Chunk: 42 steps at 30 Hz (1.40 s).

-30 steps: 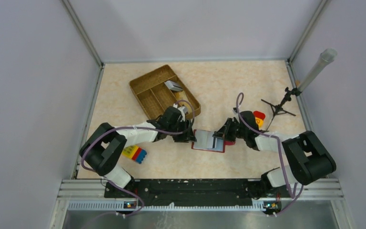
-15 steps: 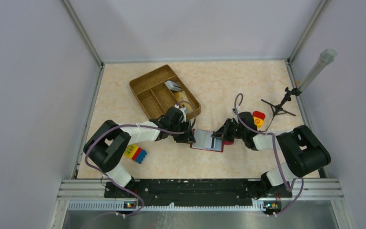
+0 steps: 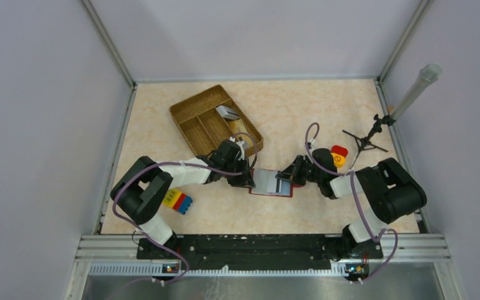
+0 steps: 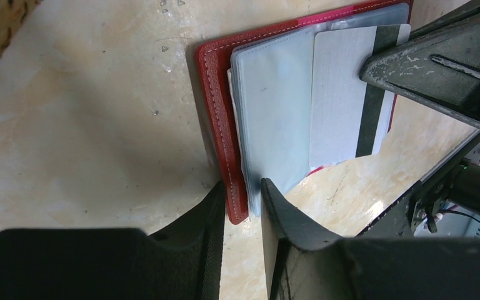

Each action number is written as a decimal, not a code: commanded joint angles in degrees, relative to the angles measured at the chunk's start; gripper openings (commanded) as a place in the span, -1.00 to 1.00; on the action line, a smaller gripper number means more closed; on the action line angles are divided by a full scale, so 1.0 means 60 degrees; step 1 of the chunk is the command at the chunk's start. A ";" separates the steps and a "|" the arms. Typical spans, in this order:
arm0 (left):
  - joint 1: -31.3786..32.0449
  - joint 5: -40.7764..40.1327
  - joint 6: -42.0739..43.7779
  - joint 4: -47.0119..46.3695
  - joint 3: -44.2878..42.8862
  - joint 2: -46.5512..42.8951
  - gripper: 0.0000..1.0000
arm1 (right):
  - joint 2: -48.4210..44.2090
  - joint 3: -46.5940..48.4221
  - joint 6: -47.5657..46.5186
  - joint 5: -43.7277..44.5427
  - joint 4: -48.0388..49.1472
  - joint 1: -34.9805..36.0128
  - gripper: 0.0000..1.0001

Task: Put the credit cards into the card holder
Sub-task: Insert the credit card into the card holder.

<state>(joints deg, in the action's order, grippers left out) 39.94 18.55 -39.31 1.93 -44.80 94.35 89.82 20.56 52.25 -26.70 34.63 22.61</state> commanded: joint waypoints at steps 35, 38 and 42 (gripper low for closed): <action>0.0135 -0.0491 0.0165 0.0454 -0.0314 0.0300 -0.51 | 0.0265 0.0361 -0.0248 0.1502 -0.2973 0.0462 -1.00; 0.0139 -0.0498 0.0155 0.0442 -0.0320 0.0308 -0.51 | 0.0067 0.0356 -0.0235 0.1706 -0.3215 0.0508 -1.00; 0.0126 -0.0500 0.0150 0.0439 -0.0297 0.0311 -0.52 | -0.0148 0.0360 -0.0219 0.1953 -0.3572 0.0551 -1.00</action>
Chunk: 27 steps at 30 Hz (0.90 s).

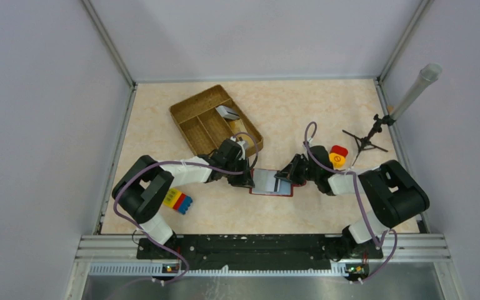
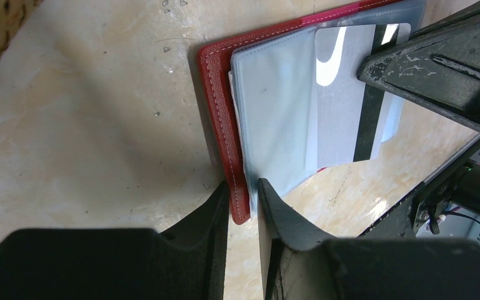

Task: Put the credit cards into the card holder
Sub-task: Insert the credit card into the card holder.

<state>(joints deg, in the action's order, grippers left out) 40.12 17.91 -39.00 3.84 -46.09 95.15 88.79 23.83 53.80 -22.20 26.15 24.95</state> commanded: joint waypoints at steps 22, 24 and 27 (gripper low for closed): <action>0.0109 -0.0063 0.0318 -0.0055 -0.0103 0.0207 -0.52 | 0.1120 0.0459 -0.0541 0.1240 -0.2059 0.0819 -1.00; 0.0096 -0.0129 0.0308 -0.0032 -0.0100 0.0215 -0.52 | 0.1152 0.0551 -0.0584 0.1291 -0.2246 0.0837 -1.00; 0.0108 -0.0395 0.0202 0.0088 -0.0090 0.0217 -0.55 | 0.0917 0.0502 -0.0631 0.1518 -0.2648 0.0837 -1.00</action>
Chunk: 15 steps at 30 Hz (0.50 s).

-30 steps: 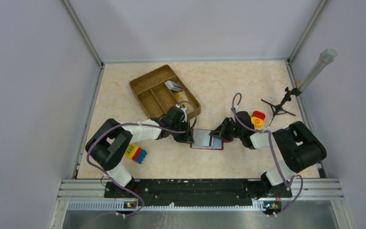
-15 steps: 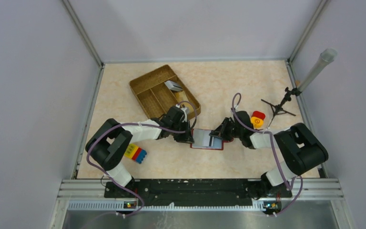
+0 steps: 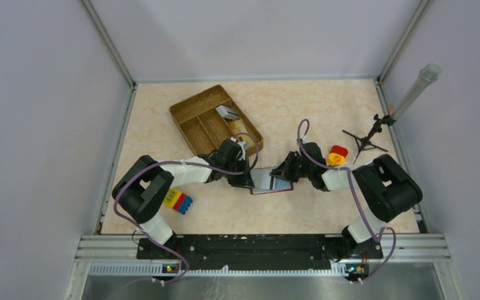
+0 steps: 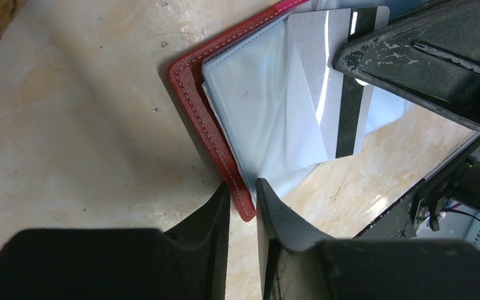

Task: Put the credit cards into the card holder
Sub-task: Insert the credit card into the card holder.

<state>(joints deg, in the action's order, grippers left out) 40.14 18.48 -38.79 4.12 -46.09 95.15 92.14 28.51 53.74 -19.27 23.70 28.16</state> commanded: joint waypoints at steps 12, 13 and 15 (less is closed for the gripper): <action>0.0093 -0.0516 0.0030 -0.0100 0.0043 0.0262 -0.72 | -0.0840 -0.0268 -0.0885 0.1851 -0.3898 0.0301 -1.00; 0.0098 -0.0513 0.0037 -0.0121 0.0036 0.0261 -0.72 | -0.0864 -0.0282 -0.0894 0.1842 -0.3917 0.0301 -1.00; 0.0095 -0.0502 0.0049 -0.0121 0.0055 0.0259 -0.73 | -0.0886 -0.0286 -0.0891 0.1827 -0.3921 0.0301 -1.00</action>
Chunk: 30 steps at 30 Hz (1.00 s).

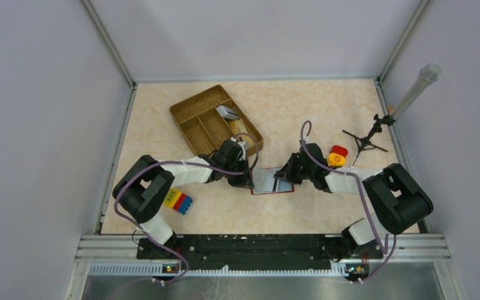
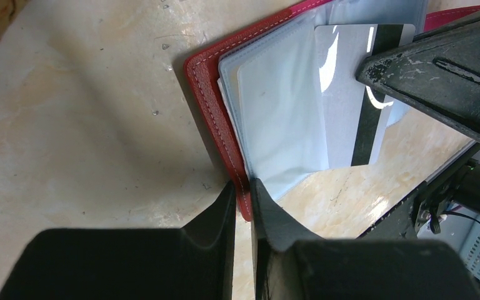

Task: Put the credit cards into the card holder
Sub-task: Insert the credit card into the card holder.

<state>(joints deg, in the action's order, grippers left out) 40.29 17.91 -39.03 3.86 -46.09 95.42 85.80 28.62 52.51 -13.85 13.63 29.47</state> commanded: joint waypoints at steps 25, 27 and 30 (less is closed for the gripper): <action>0.0060 0.0091 0.0747 -0.0469 -0.0214 0.0372 -0.68 | 0.1711 0.0958 -0.1930 -0.0201 -0.1790 0.0220 -1.00; 0.0052 0.0046 0.0738 -0.0454 -0.0233 0.0321 -0.67 | 0.1700 0.1157 -0.2062 -0.0183 -0.1887 0.0243 -1.00; 0.0053 -0.0128 0.0652 -0.0369 -0.0196 0.0106 -0.64 | 0.1509 0.1388 -0.2301 -0.0048 -0.2227 0.0263 -0.93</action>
<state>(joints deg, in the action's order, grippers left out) 40.23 19.25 -35.86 3.29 -46.26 95.74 92.82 36.53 44.36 -19.31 10.20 29.56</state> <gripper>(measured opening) 0.166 0.006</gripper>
